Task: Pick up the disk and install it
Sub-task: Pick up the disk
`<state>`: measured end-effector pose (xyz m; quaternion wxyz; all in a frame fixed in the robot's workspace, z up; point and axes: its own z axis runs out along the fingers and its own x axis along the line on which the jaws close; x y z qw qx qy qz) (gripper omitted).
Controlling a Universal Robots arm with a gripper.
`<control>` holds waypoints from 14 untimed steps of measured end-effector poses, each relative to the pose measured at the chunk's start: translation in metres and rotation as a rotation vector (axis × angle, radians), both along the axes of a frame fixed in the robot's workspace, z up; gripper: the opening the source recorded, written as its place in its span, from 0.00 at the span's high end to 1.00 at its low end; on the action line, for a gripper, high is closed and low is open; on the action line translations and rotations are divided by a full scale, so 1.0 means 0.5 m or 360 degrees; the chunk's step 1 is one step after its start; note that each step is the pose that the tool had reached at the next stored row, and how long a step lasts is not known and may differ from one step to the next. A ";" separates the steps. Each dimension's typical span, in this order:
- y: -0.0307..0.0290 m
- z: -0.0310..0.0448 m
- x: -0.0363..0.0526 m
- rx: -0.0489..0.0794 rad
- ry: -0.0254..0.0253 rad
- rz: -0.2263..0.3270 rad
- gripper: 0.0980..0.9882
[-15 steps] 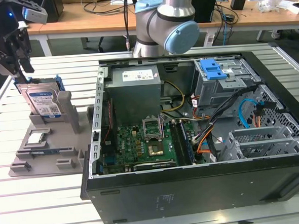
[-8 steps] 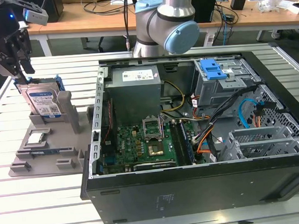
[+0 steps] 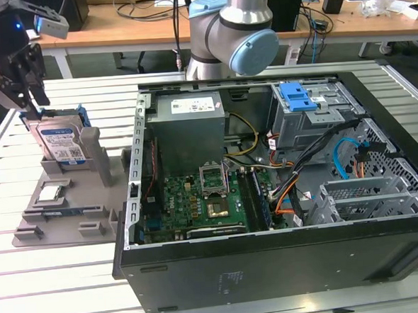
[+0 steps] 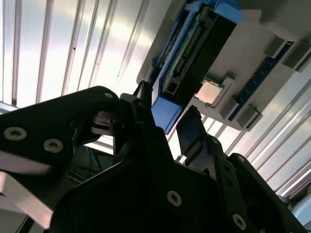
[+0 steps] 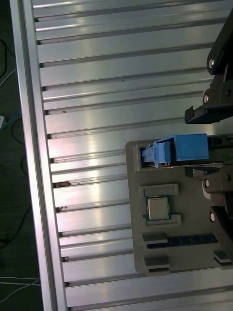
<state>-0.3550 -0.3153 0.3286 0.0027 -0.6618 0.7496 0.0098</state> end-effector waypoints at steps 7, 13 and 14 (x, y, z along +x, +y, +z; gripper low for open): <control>0.000 -0.012 0.000 -0.0010 0.00000 0.0006 0.57; -0.001 -0.029 0.000 -0.0010 0.00001 0.0010 0.57; -0.001 -0.031 0.000 -0.0010 0.00000 0.0010 0.57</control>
